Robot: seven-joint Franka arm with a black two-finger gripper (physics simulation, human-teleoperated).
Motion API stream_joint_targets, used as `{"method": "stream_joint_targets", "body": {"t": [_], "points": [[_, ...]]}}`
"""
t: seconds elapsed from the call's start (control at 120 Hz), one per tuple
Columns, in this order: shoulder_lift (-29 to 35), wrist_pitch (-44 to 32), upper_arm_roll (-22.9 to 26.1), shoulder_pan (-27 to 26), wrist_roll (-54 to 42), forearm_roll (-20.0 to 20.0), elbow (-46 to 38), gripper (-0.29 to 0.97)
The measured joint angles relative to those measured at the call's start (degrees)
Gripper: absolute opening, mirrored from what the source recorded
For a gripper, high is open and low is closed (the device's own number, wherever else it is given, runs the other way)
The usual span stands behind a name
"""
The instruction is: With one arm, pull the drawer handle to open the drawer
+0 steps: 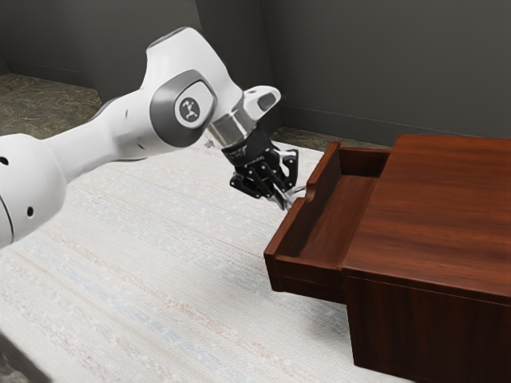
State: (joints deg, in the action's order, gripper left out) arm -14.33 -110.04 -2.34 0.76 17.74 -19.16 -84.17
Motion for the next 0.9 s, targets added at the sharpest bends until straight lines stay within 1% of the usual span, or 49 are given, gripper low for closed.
{"method": "stream_joint_targets", "body": {"t": [0.483, 0.9], "points": [[1.16, -0.05, -1.03, 0.05, -0.23, -0.04, -0.82, 0.01], [2.43, 0.0, -2.96, 0.02, -0.37, -0.03, -1.92, 0.01]]}}
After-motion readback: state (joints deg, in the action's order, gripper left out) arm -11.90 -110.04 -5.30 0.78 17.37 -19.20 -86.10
